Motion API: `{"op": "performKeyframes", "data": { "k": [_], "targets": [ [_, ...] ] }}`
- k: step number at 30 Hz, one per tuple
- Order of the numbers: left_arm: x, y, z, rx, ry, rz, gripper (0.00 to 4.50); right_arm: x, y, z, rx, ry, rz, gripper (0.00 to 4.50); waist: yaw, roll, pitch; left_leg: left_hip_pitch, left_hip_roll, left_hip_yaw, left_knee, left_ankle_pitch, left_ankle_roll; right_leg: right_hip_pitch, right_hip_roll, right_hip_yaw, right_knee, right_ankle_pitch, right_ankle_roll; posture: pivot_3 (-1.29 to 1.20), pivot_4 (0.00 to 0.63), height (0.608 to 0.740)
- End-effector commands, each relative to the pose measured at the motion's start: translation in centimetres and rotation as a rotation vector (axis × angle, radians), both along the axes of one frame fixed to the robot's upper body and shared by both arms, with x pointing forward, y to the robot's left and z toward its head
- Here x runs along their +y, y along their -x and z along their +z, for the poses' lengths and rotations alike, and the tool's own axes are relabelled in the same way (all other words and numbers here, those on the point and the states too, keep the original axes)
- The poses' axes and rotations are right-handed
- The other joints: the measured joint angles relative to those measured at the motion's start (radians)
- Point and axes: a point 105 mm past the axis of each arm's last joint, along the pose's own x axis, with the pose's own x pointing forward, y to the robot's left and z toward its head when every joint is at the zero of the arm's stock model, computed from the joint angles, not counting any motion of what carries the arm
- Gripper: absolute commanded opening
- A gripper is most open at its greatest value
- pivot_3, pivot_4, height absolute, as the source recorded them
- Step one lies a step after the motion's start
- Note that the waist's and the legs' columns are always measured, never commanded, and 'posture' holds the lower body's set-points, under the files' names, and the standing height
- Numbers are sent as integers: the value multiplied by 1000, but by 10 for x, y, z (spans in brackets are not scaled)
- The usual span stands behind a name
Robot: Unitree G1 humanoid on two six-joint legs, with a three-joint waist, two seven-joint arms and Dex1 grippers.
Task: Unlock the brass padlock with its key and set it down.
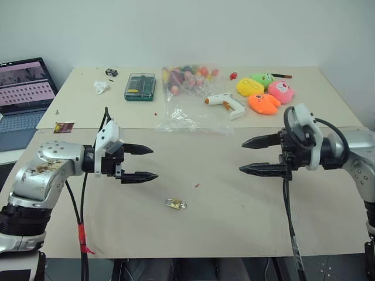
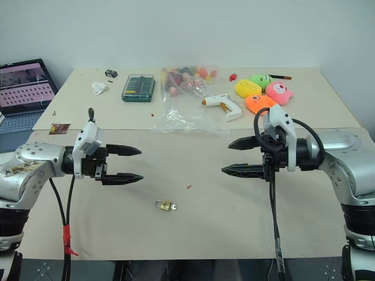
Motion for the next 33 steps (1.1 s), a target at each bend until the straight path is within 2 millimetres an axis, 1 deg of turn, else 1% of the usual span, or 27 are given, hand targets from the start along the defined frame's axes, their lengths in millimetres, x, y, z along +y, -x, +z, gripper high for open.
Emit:
{"op": "performKeyframes", "data": {
  "k": [1, 2, 4, 6, 7, 9, 12, 14, 15, 17, 18, 21, 22, 25, 29, 31, 33],
  "targets": [
    [-2, -7, 12, -14, 72, 20, 4500, 4, 9, 3, -14, -26, 31, 4446, 0, 0, 0, 0, 0, 0, 0, 0, 0, 0, 0, 0, 0, 0, 0, 0, 150, 740],
    [-4, -10, 13, -13, 88, 16, 4500, 5, 10, 0, -9, -30, 27, 4446, 4, 0, 0, 0, 0, 0, 0, 0, 0, 0, 0, 0, 0, 0, 0, 0, 150, 740],
    [-7, -17, 18, -67, 101, 18, 4500, 8, 12, -4, 2, -38, 28, 4446, 9, 0, 0, 1, 1, 0, 0, 0, 0, 1, 0, 0, 0, 0, 0, 0, 150, 740],
    [-9, -17, 17, -104, 74, -4, 4500, 10, 13, -5, 10, -47, 24, 4446, 12, 0, 0, 1, 0, 0, 0, 0, 0, 1, 0, 0, 0, 0, 0, 0, 150, 740],
    [-10, -14, 12, -153, 10, -53, 4500, 11, 13, -7, 12, -50, 17, 4446, 12, 0, 0, 0, 0, 1, 0, 0, 0, 0, 0, 0, 0, 0, 0, 0, 150, 740],
    [-16, -3, 3, -175, -51, -165, 4500, 12, 13, -9, 14, -51, 6, 4446, 12, 0, 0, 1, 1, 2, 0, 0, 0, 0, 0, 1, 0, 0, 0, 0, 150, 740],
    [-28, 13, -7, -200, -74, -311, 4500, 13, 15, -11, 12, -56, -14, 4446, 14, 0, 0, 1, 1, 2, 0, 0, 0, 0, 0, 1, 0, 0, 0, 0, 150, 740],
    [-35, 20, -24, -201, -114, -384, 4500, 11, 14, -13, 1, -50, -48, 4446, 16, 0, 0, 1, 1, 3, 0, 0, 0, 0, 0, 2, -1, 0, 0, 0, 150, 740],
    [-36, 21, -29, -202, -126, -403, 4500, 10, 14, -14, -2, -48, -59, 4446, 19, 0, 0, 1, 1, 3, 0, 0, 0, 0, 0, 2, 0, 0, 0, 0, 150, 740],
    [-40, 20, -37, -197, -131, -418, 4500, 10, 15, -16, -6, -46, -76, 4446, 22, 0, 0, 1, 1, 3, 0, -1, 0, 1, 0, 2, -1, 0, 0, 0, 150, 740],
    [-46, 18, -43, -193, -114, -416, 4500, 11, 18, -15, -6, -68, -84, 4446, 22, 0, 0, 1, 1, 3, 0, -1, 0, 1, 0, 2, -1, 0, 0, 0, 150, 740],
    [-53, 19, -57, -179, -112, -448, 4500, 14, 22, -8, -16, -141, -100, 4446, 24, 0, 0, 2, 2, 3, 0, -1, 1, 1, 1, 2, -1, 0, 0, 0, 150, 740],
    [-54, 18, -60, -194, -121, -458, 4500, 15, 23, -6, -17, -158, -108, 4446, 24, 0, 0, 2, 2, 4, 0, -1, 1, 1, 0, 2, -1, 0, 0, 0, 150, 740],
    [-62, 14, -63, -208, -93, -471, 4500, 13, 26, -10, -21, -148, -142, 4446, 24, 0, 0, 2, 2, 4, 0, -1, 1, 1, 1, 3, -1, 0, 0, 0, 150, 740],
    [-68, 6, -71, -226, -85, -449, 4500, 11, 29, -13, -19, -139, -175, 4446, 25, -1, 0, 3, 2, 4, 0, -1, 1, 1, 1, 3, -1, 0, 0, 0, 150, 740],
    [-69, 7, -79, -234, -95, -467, 4500, 9, 30, -11, -24, -139, -187, 4446, 24, -1, 0, 3, 2, 5, 0, -1, 1, 2, 1, 3, -1, 0, 0, 0, 150, 740],
    [-71, 10, -82, -226, -86, -479, 4500, 7, 30, -10, -30, -135, -196, 4446, 22, -1, 0, 3, 2, 5, 0, -1, 2, 1, 1, 3, -1, 0, 0, 0, 150, 740]
  ]
}}
